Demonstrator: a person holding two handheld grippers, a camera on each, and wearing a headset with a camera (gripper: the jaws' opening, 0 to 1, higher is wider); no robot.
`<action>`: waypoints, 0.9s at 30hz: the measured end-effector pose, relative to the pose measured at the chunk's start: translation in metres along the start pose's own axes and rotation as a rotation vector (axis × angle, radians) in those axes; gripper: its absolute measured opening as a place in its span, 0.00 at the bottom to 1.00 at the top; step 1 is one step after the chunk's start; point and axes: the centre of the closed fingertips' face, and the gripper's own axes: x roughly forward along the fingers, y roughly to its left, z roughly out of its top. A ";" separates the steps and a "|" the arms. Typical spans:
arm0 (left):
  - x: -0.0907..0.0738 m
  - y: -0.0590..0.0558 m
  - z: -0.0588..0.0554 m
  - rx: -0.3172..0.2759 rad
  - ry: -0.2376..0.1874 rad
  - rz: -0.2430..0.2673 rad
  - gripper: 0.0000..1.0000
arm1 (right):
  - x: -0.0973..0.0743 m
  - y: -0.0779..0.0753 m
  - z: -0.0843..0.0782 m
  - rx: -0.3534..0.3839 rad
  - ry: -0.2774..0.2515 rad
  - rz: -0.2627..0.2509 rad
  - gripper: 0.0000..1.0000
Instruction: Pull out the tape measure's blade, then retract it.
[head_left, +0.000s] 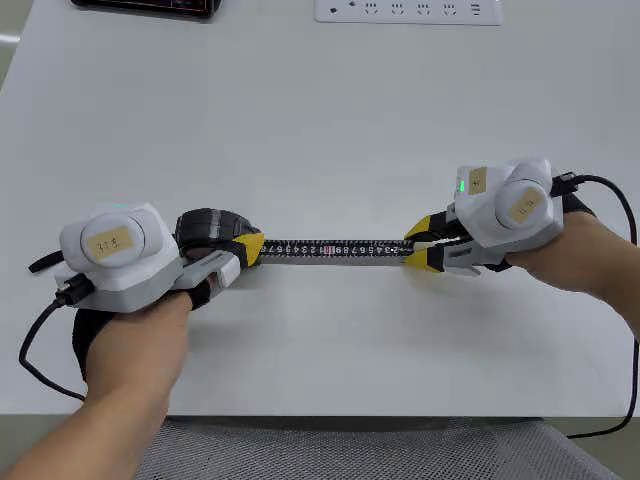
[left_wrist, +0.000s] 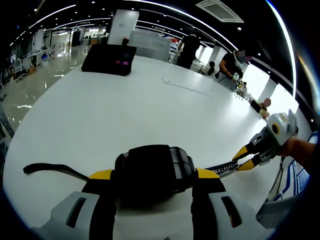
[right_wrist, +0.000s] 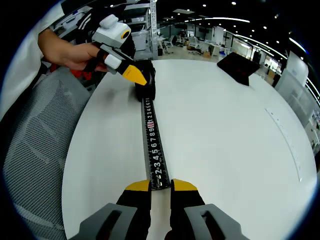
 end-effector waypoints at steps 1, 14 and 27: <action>0.000 0.000 0.000 0.000 0.000 0.000 0.56 | 0.001 0.000 0.001 0.001 -0.003 0.001 0.10; 0.000 0.000 0.001 -0.006 -0.002 -0.006 0.56 | 0.016 0.004 0.023 0.016 -0.048 0.024 0.10; -0.001 0.001 0.001 -0.008 -0.004 -0.012 0.56 | 0.028 0.005 0.040 -0.001 -0.065 0.039 0.10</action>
